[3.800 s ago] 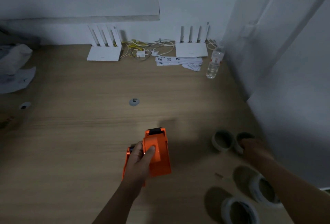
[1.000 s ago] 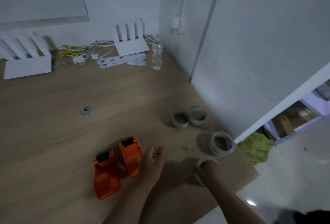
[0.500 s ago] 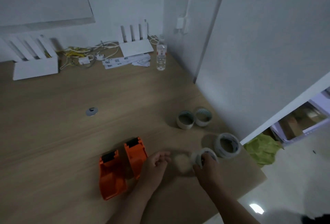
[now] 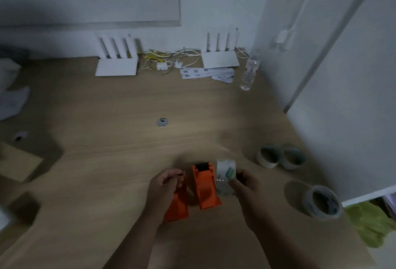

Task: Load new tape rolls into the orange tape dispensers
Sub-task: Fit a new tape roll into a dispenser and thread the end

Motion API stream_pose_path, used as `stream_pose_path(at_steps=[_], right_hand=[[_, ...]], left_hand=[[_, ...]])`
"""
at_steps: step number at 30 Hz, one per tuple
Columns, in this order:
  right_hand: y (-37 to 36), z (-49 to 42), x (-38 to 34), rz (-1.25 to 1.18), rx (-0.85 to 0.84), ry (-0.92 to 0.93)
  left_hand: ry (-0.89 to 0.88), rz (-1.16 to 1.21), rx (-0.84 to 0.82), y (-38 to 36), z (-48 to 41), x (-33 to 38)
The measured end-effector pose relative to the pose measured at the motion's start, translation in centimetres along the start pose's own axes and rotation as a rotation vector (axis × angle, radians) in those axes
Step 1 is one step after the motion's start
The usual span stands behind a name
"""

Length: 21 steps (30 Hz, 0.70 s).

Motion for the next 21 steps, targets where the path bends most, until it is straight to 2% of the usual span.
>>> stream_pose_path(at_steps=[3,6,12,17,21], right_hand=[[-3.6,-0.5,0.5,-0.04,-0.094,-0.035],[-5.0,-0.9,1.6,-0.053,-0.119,-0.067],[-7.2,-1.0,2.9,-0.046,-0.164,-0.096],[-7.6,-0.8,3.7,-0.052,-0.165,-0.118],[-7.9,-0.4,3.5,-0.041,-0.181,-0.104]], left_hand=[[0.037,0.032,0.109,5.0,-0.6,-2.5],[0.076,-0.076,0.13,6.7,-0.2,-4.6],[0.254,-0.128,0.026,5.5,1.0,-8.5],[0.202,-0.095,-0.09,3.0,1.4,-8.0],[0.161,-0.071,-0.045,2.6,1.6,-7.6]])
Point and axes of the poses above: each hand's wrist, its own z-axis away from the middle knuckle, its own y-axis out of the back of the hand, x = y × z, the point moved 7 cm from there along -z, towards the middle knuckle, and after that the axes turned 4 degrees about -z, right-handed, at the moved point
